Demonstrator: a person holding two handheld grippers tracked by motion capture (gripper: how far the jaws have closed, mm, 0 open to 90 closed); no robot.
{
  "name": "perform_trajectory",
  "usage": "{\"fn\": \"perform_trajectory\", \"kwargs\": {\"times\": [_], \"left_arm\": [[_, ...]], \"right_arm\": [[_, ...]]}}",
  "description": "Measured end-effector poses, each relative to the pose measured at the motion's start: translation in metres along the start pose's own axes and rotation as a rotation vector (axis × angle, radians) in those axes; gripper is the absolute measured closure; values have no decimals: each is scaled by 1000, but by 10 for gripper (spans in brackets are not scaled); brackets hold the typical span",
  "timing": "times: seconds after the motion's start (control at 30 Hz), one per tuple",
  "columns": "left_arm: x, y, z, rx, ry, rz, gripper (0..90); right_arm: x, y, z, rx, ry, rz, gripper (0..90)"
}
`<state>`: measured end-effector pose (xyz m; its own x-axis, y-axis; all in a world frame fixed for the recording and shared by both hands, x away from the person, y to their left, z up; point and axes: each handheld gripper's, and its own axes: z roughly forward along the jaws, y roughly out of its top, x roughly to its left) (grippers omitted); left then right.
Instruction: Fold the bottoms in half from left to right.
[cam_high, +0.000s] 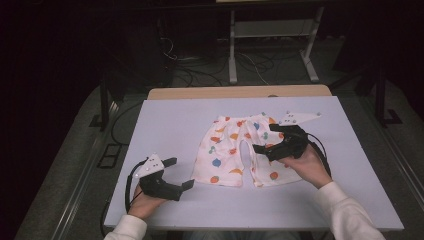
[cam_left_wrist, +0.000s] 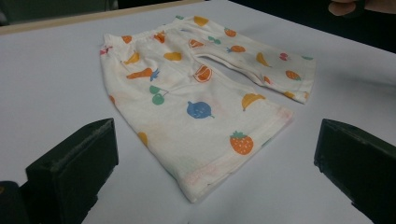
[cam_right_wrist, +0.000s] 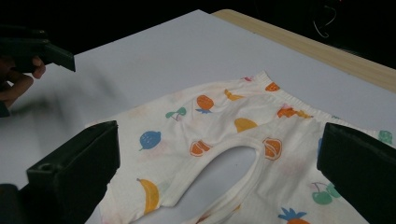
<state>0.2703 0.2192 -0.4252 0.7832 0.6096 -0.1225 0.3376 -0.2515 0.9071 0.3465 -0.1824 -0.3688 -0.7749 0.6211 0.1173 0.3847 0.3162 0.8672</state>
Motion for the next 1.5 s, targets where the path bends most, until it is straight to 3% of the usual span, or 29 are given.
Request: {"fn": "perform_trajectory", "kwargs": {"times": [1.5], "left_arm": [[1, 0, 0, -13, -15, -8, 0]], "right_arm": [[-15, 46, 67, 15, 10, 5, 0]]}}
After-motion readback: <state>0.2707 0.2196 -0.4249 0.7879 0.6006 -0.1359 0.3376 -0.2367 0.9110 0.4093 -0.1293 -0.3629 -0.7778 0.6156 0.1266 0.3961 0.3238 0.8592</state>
